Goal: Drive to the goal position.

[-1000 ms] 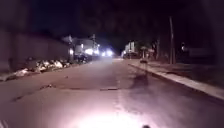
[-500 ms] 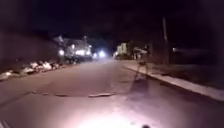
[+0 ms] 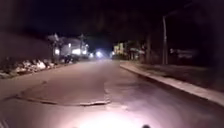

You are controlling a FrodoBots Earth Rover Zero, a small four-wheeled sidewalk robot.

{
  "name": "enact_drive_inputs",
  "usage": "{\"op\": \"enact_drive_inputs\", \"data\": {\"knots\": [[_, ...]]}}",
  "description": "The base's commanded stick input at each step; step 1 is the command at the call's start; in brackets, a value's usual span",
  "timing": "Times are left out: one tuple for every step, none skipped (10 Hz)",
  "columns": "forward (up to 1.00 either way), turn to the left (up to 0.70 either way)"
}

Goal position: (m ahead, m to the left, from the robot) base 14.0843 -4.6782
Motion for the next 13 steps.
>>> {"op": "enact_drive_inputs", "data": {"knots": [[0.7,0.0],[0.7,0.0],[0.7,0.0],[0.7,0.0],[0.7,0.0],[0.7,0.0],[0.7,0.0],[0.7,0.0],[0.7,0.0],[0.7,-0.35],[0.7,-0.35],[0.7,-0.22],[0.7,0.0]]}}
